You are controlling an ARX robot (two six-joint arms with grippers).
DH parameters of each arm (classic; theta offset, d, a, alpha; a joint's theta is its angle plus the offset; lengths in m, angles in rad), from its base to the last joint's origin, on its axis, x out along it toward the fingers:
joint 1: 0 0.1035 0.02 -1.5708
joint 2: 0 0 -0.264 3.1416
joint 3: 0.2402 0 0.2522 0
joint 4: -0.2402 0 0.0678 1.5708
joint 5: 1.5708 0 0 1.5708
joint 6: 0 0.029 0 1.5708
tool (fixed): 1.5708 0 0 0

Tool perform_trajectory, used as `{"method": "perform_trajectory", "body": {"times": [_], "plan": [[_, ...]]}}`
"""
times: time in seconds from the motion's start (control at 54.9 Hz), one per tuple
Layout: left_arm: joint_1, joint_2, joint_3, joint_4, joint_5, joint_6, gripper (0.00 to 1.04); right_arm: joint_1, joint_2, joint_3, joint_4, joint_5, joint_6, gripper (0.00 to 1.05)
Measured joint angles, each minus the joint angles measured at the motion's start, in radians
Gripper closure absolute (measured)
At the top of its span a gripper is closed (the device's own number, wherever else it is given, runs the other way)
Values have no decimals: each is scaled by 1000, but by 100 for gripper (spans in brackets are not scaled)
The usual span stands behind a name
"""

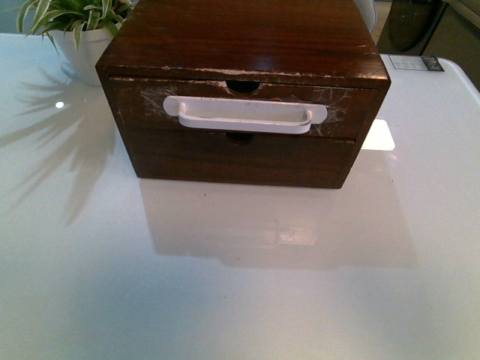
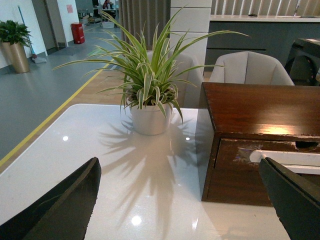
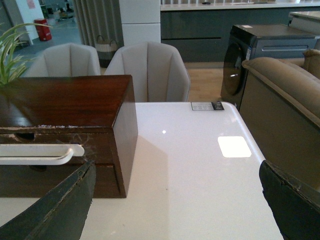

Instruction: Open drawer

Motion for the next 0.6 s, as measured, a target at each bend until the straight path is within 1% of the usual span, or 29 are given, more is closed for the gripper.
{"method": "perform_trajectory", "body": {"times": [0.602], "plan": [[0, 0, 0, 0, 0, 0, 8, 0, 0, 0, 0, 0, 0, 9]]}}
